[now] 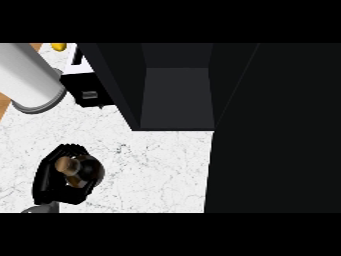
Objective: Pick up the wine, place it into the cabinet and close the cabinet
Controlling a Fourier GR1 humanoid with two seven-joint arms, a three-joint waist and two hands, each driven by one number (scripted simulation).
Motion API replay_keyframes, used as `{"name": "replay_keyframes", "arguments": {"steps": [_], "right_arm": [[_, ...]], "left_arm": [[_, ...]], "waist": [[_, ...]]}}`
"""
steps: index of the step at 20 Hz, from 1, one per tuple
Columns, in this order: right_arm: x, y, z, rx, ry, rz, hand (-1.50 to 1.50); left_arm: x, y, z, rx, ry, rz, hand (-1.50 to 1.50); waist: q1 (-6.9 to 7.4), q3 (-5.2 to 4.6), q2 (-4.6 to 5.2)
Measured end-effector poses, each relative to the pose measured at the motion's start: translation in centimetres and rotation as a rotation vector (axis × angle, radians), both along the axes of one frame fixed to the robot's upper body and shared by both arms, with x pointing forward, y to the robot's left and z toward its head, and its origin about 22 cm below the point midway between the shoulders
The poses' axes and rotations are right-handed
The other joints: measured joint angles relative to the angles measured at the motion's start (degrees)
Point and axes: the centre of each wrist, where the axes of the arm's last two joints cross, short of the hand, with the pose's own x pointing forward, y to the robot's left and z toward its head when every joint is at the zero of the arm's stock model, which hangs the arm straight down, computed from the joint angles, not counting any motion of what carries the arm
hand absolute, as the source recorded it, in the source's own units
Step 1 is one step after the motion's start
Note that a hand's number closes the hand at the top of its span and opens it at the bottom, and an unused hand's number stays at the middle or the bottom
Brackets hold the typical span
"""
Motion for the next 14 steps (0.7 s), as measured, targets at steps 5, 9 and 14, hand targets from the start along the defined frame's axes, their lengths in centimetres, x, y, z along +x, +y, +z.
{"name": "replay_keyframes", "arguments": {"steps": [5, 9, 14], "right_arm": [[0.1, 0.2, 0.0, 0.007, 0.003, 0.009, -1.5], [0.2, 0.3, 0.0, 0.012, 0.006, 0.014, -1.5], [0.2, 0.4, 0.0, 0.016, 0.01, 0.021, -1.5]], "left_arm": [[-0.7, 0.2, 1.4, 0.045, -0.084, 0.028, 1.5], [-0.6, -0.2, 3.7, -0.001, -0.133, -0.003, 1.5], [-1.5, -2.0, 7.1, -0.055, -0.143, -0.066, 1.5]], "waist": [[0.09, 0.0, -0.01], [0.17, -0.01, -0.03], [0.25, 0.02, -0.09]]}}
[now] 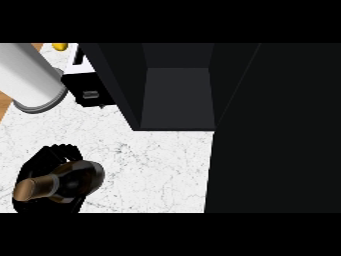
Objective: Pick up the wine, place it into the cabinet and close the cabinet
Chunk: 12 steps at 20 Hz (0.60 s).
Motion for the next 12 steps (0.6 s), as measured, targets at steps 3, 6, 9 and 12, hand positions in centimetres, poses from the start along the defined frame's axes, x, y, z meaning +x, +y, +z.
{"name": "replay_keyframes", "arguments": {"steps": [3, 6, 9, 12], "right_arm": [[-0.1, 0.0, -0.2, 0.004, 0.0, 0.002, -1.5], [0.1, 0.1, -0.1, 0.008, 0.0, 0.005, -1.5], [-0.1, 0.2, -0.2, 0.01, 0.007, 0.014, -1.5], [0.1, 0.2, 0.1, 0.008, 0.0, 0.011, -1.5]], "left_arm": [[0.6, -1.7, 2.6, -0.002, -0.002, -0.027, 1.5], [0.4, -3.9, 4.6, 0.017, 0.001, -0.045, 1.5], [0.9, -5.0, 6.7, 0.032, 0.004, -0.062, 1.5], [1.3, -6.9, 8.3, 0.024, 0.02, -0.103, 1.5]], "waist": [[-0.17, 0.0, 0.04], [-0.19, 0.0, 0.05], [-0.31, -0.01, 0.08], [-0.38, -0.02, 0.12]]}}
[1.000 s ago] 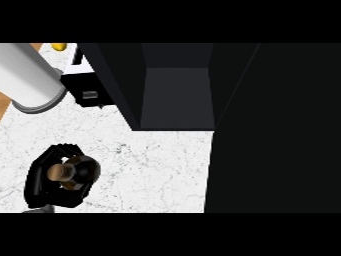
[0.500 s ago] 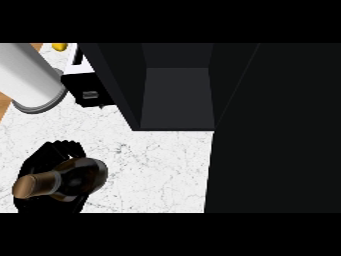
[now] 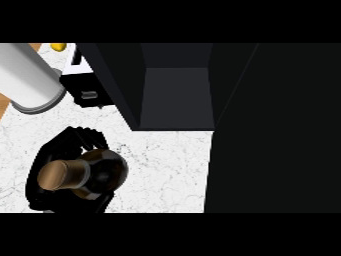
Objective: Pick up the wine, place it into the cabinet and close the cabinet
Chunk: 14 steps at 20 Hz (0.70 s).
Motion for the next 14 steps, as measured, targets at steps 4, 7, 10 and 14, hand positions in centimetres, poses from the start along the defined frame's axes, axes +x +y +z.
{"name": "replay_keyframes", "arguments": {"steps": [4, 7, 10, 14], "right_arm": [[0.3, 0.0, 0.5, 0.002, -0.001, -0.009, -1.5], [0.3, -0.2, 0.6, -0.001, -0.002, -0.018, -1.5], [0.1, -0.6, 0.1, -0.006, -0.003, -0.023, -1.5], [0.1, -0.7, -0.3, -0.003, 0.001, -0.019, -1.5]], "left_arm": [[0.4, -3.0, 2.2, -0.019, -0.012, -0.037, 1.5], [0.6, -5.0, 4.0, -0.039, -0.008, -0.055, 1.5], [1.1, -7.0, 4.6, -0.055, -0.004, -0.06, 1.5], [1.8, -9.9, 6.0, -0.066, -0.002, -0.055, 1.5]], "waist": [[-0.12, 0.0, 0.01], [-0.15, -0.01, 0.02], [-0.3, 0.0, 0.05], [-0.52, 0.01, 0.05]]}}
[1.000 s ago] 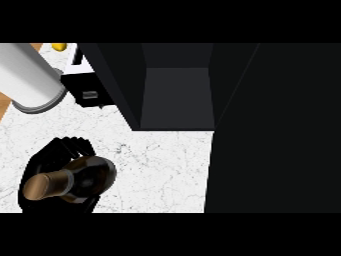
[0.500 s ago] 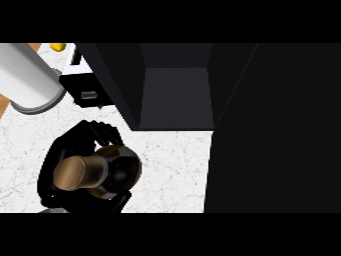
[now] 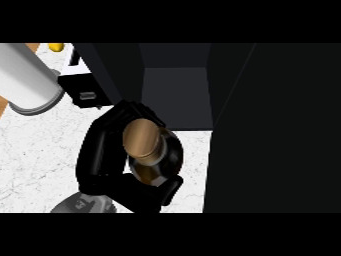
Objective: Pick up the wine, place it into the cabinet and close the cabinet
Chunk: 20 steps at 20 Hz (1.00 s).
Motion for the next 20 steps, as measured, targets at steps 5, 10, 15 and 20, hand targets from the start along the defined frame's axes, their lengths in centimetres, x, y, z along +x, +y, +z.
{"name": "replay_keyframes", "arguments": {"steps": [5, 10, 15, 20], "right_arm": [[0.0, -0.1, 0.0, -0.002, -0.003, 0.004, -1.5], [0.3, -0.1, 0.0, -0.012, 0.015, 0.006, -1.5], [0.4, -0.2, -0.2, -0.009, 0.01, 0.006, -1.5], [0.5, -0.2, -0.3, -0.01, 0.005, 0.016, -1.5]], "left_arm": [[1.2, -2.1, 1.5, 0.018, -0.005, 0.027, 1.5], [2.0, -4.2, 2.0, 0.025, -0.002, 0.056, 1.5], [3.4, -5.5, 2.1, 0.056, -0.009, 0.096, 1.5], [4.1, -6.1, 1.2, 0.06, -0.008, 0.117, 1.5]], "waist": [[0.06, -0.01, 0.0], [-0.13, -0.01, -0.01], [-0.19, -0.02, 0.02], [-0.18, -0.03, 0.05]]}}
